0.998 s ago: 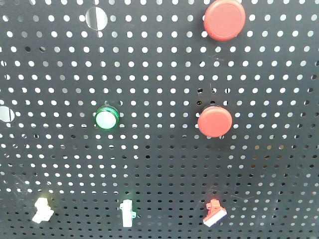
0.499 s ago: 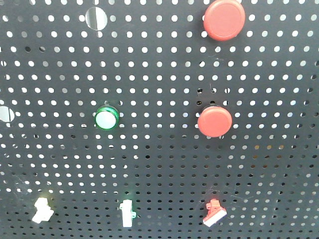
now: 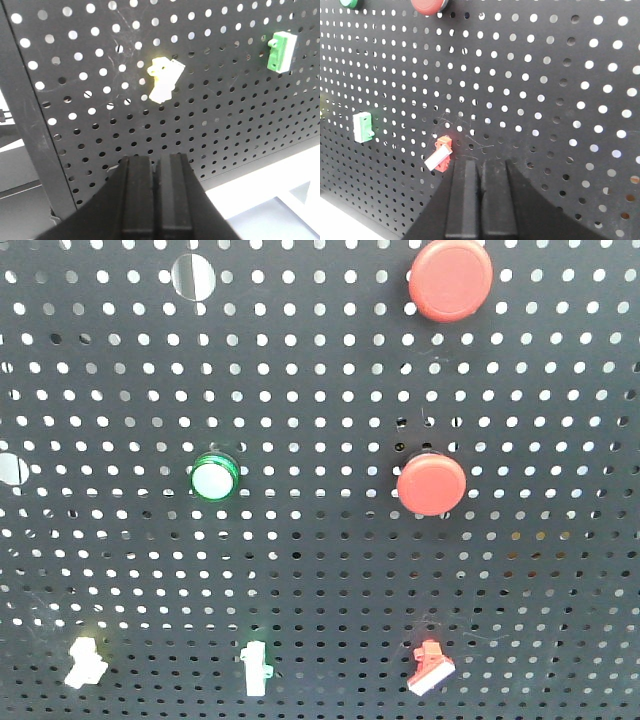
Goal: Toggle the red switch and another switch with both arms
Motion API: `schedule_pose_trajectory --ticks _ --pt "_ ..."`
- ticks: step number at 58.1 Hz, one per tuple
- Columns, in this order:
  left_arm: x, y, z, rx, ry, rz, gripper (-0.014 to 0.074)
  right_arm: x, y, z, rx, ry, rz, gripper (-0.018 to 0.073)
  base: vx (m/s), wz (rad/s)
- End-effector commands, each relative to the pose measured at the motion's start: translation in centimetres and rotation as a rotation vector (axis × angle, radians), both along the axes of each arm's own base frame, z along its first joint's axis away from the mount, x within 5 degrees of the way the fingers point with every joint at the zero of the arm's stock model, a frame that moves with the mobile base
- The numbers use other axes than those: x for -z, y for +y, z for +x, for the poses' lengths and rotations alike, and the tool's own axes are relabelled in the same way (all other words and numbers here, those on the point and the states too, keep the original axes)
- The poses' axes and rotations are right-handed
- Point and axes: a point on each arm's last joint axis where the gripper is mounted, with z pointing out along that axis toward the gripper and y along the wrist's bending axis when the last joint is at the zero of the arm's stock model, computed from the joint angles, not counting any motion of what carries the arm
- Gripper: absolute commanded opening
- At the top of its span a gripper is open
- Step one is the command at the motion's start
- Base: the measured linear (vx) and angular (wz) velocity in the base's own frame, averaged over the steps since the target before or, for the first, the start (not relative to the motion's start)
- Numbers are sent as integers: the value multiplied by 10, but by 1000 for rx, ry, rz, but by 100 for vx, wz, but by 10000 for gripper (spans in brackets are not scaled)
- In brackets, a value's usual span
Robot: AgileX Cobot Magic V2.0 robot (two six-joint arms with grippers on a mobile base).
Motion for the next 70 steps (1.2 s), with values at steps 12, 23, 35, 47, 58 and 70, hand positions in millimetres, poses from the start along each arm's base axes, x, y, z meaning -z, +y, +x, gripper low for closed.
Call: schedule_pose_trajectory --ticks 12,23,35,47,58,70 --pt "19 10 -5 -98 -178 -29 3 -11 -3 1 38 -29 27 -6 0 0" --pt "66 21 -14 -230 -229 -131 3 -11 -3 1 38 -29 27 -6 0 0" --pt "75 24 -13 -295 -163 -115 3 -11 -3 1 38 -29 27 -6 0 0" --pt "76 24 -13 -295 -157 -113 3 -11 -3 1 37 -29 26 -6 0 0" --pt "77 24 -13 -294 -145 -110 3 -11 -3 1 37 -29 26 -6 0 0" --pt "77 24 -13 -294 -145 -110 3 -11 -3 1 37 -29 26 -6 0 0"
